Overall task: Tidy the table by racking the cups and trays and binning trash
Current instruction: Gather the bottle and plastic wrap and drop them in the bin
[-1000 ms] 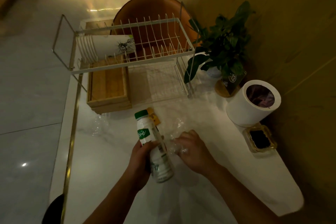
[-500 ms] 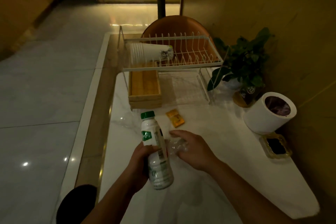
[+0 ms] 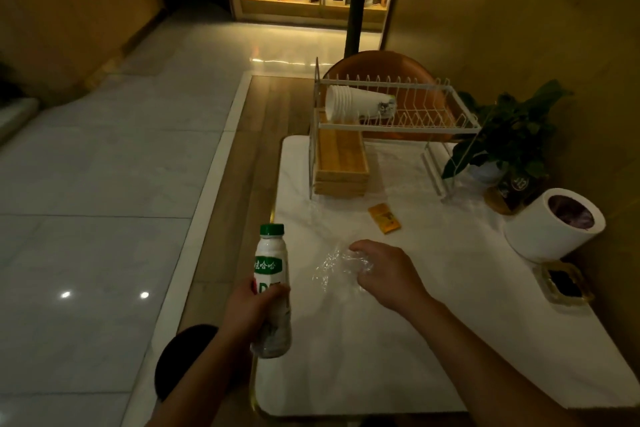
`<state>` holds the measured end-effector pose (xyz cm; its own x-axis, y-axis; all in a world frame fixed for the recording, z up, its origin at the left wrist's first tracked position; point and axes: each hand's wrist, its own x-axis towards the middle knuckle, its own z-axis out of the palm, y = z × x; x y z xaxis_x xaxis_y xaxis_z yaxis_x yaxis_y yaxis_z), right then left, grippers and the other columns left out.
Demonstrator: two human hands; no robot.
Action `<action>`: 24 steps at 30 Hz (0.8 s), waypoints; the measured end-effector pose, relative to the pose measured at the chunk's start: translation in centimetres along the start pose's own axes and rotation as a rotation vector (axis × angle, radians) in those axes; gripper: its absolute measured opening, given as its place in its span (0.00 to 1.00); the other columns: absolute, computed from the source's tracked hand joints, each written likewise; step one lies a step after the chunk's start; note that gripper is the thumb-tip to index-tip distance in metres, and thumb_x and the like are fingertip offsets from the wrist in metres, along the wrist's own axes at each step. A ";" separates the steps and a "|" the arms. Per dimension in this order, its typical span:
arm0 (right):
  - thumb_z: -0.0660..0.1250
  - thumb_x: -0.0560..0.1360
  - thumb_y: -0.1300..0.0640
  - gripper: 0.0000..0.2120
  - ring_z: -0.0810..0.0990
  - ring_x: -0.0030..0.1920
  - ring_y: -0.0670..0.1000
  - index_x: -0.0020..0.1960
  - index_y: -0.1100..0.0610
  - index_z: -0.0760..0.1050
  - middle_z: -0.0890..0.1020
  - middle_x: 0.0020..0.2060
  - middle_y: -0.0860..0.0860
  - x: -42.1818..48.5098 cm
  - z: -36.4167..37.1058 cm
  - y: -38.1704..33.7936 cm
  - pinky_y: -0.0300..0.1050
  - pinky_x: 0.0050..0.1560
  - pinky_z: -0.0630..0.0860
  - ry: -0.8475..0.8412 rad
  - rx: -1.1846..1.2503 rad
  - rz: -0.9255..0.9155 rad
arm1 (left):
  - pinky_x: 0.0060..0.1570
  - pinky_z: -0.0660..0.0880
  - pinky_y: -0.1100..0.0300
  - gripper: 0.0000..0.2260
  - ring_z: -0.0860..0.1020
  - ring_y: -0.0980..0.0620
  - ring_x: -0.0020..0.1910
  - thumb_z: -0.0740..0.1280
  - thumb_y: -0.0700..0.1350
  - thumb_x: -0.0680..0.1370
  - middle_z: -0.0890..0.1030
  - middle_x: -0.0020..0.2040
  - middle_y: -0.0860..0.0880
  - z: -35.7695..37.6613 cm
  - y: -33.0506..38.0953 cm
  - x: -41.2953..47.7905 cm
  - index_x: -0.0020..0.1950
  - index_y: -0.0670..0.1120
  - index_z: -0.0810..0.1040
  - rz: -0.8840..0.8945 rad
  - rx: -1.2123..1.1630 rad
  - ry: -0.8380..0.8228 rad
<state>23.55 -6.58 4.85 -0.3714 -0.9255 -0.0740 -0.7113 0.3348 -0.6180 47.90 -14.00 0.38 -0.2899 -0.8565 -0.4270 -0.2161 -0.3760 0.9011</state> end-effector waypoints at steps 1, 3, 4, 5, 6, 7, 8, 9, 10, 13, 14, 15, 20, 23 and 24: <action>0.69 0.65 0.61 0.24 0.82 0.53 0.48 0.59 0.45 0.79 0.84 0.56 0.46 0.0 0.4 -0.6 0.39 0.53 0.76 -0.009 -0.010 -0.013 | 0.36 0.80 0.57 0.10 0.85 0.43 0.41 0.73 0.42 0.74 0.85 0.42 0.42 -0.7 -0.2 -0.4 0.53 0.42 0.77 0.016 0.020 0.017; 0.68 0.66 0.61 0.24 0.82 0.55 0.49 0.60 0.45 0.78 0.84 0.57 0.47 0.0 1.3 -1.7 0.41 0.55 0.77 -0.041 -0.026 -0.039 | 0.34 0.80 0.59 0.10 0.85 0.45 0.39 0.74 0.41 0.74 0.85 0.42 0.42 -1.9 -0.8 -1.3 0.53 0.42 0.77 0.041 0.046 0.052; 0.68 0.66 0.61 0.24 0.82 0.55 0.49 0.60 0.45 0.78 0.83 0.57 0.47 0.1 1.7 -2.1 0.42 0.56 0.77 -0.062 -0.028 -0.055 | 0.34 0.80 0.61 0.10 0.85 0.48 0.39 0.74 0.42 0.74 0.85 0.42 0.43 -2.5 -1.1 -1.6 0.52 0.44 0.78 0.049 0.061 0.079; 0.68 0.66 0.61 0.24 0.81 0.56 0.49 0.61 0.45 0.78 0.83 0.57 0.47 0.2 2.1 -2.4 0.42 0.57 0.77 -0.083 -0.030 -0.074 | 0.33 0.79 0.63 0.09 0.85 0.50 0.38 0.74 0.42 0.74 0.86 0.41 0.45 -2.9 -1.3 -2.0 0.51 0.46 0.78 0.054 0.076 0.115; 0.68 0.66 0.61 0.24 0.81 0.56 0.49 0.61 0.45 0.78 0.83 0.57 0.47 0.4 2.5 -2.7 0.42 0.57 0.77 -0.104 -0.033 -0.095 | 0.32 0.79 0.65 0.09 0.85 0.53 0.38 0.75 0.43 0.74 0.86 0.41 0.47 -3.4 -1.6 -2.4 0.51 0.49 0.78 0.059 0.090 0.150; 0.68 0.66 0.60 0.24 0.81 0.56 0.50 0.61 0.45 0.78 0.83 0.57 0.47 0.7 2.9 -2.9 0.42 0.57 0.77 -0.126 -0.033 -0.117 | 0.31 0.78 0.66 0.10 0.85 0.55 0.38 0.75 0.43 0.73 0.85 0.40 0.48 -3.7 -1.8 -2.7 0.51 0.50 0.78 0.064 0.101 0.180; 0.68 0.66 0.60 0.24 0.81 0.56 0.50 0.61 0.45 0.78 0.83 0.57 0.47 0.9 3.3 -3.1 0.42 0.57 0.77 -0.149 -0.035 -0.137 | 0.30 0.78 0.67 0.10 0.85 0.55 0.39 0.75 0.42 0.73 0.85 0.40 0.49 -4.0 -2.0 -3.0 0.51 0.50 0.77 0.066 0.108 0.209; 0.68 0.66 0.59 0.24 0.81 0.55 0.50 0.61 0.45 0.78 0.83 0.57 0.47 1.3 3.7 -3.2 0.42 0.56 0.77 -0.172 -0.034 -0.152 | 0.30 0.78 0.66 0.10 0.85 0.54 0.39 0.75 0.41 0.73 0.85 0.40 0.48 -4.4 -2.3 -3.3 0.50 0.49 0.77 0.060 0.114 0.237; 0.68 0.65 0.59 0.24 0.81 0.55 0.50 0.60 0.44 0.78 0.83 0.56 0.46 1.6 4.2 -3.4 0.41 0.55 0.77 -0.196 -0.020 -0.153 | 0.32 0.79 0.65 0.10 0.85 0.52 0.39 0.75 0.41 0.73 0.85 0.40 0.47 -4.6 -2.4 -3.6 0.51 0.48 0.77 0.045 0.117 0.262; 0.69 0.62 0.56 0.25 0.81 0.53 0.45 0.58 0.43 0.79 0.82 0.50 0.41 2.4 5.3 -3.8 0.37 0.50 0.77 -0.280 0.108 -0.095 | 0.39 0.81 0.56 0.10 0.85 0.48 0.41 0.75 0.41 0.74 0.85 0.42 0.44 -5.2 -3.0 -5.1 0.52 0.47 0.77 -0.008 0.101 0.332; 0.70 0.61 0.56 0.25 0.81 0.52 0.44 0.57 0.43 0.79 0.82 0.50 0.40 2.6 5.8 -4.1 0.36 0.48 0.76 -0.311 0.148 -0.084 | 0.40 0.81 0.54 0.10 0.85 0.47 0.41 0.75 0.42 0.73 0.85 0.42 0.44 -5.3 -3.2 -5.7 0.52 0.47 0.77 -0.019 0.099 0.357; 0.70 0.60 0.55 0.25 0.81 0.52 0.43 0.57 0.43 0.80 0.82 0.50 0.40 2.8 6.3 -4.3 0.35 0.47 0.76 -0.343 0.179 -0.082 | 0.41 0.82 0.54 0.10 0.85 0.47 0.41 0.75 0.42 0.73 0.85 0.42 0.45 -5.4 -3.4 -6.3 0.51 0.48 0.77 -0.022 0.101 0.385; 0.74 0.59 0.55 0.21 0.81 0.43 0.39 0.51 0.44 0.81 0.82 0.46 0.39 3.0 9.0 -5.7 0.33 0.37 0.78 -0.468 0.296 -0.067 | 0.39 0.80 0.54 0.11 0.84 0.46 0.42 0.75 0.43 0.73 0.85 0.42 0.45 -6.4 -4.9 -8.5 0.52 0.48 0.77 -0.053 0.065 0.526; 0.76 0.60 0.56 0.20 0.82 0.42 0.40 0.49 0.40 0.78 0.81 0.45 0.37 2.8 10.4 -6.9 0.38 0.40 0.82 -0.519 0.331 -0.068 | 0.41 0.81 0.52 0.11 0.84 0.45 0.43 0.75 0.43 0.73 0.85 0.44 0.44 -7.4 -6.2 -9.7 0.53 0.47 0.78 -0.075 0.018 0.584; 0.76 0.60 0.56 0.21 0.81 0.43 0.41 0.50 0.40 0.78 0.80 0.46 0.37 2.7 10.9 -7.3 0.38 0.41 0.81 -0.531 0.336 -0.069 | 0.41 0.82 0.51 0.12 0.84 0.44 0.43 0.75 0.44 0.73 0.85 0.44 0.44 -7.8 -6.6 -10.0 0.53 0.47 0.78 -0.082 0.014 0.596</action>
<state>34.19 -13.48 0.65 0.0766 -0.9336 -0.3500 -0.4646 0.2771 -0.8410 59.52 -5.69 -0.72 0.3005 -0.8768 -0.3753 -0.2288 -0.4483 0.8641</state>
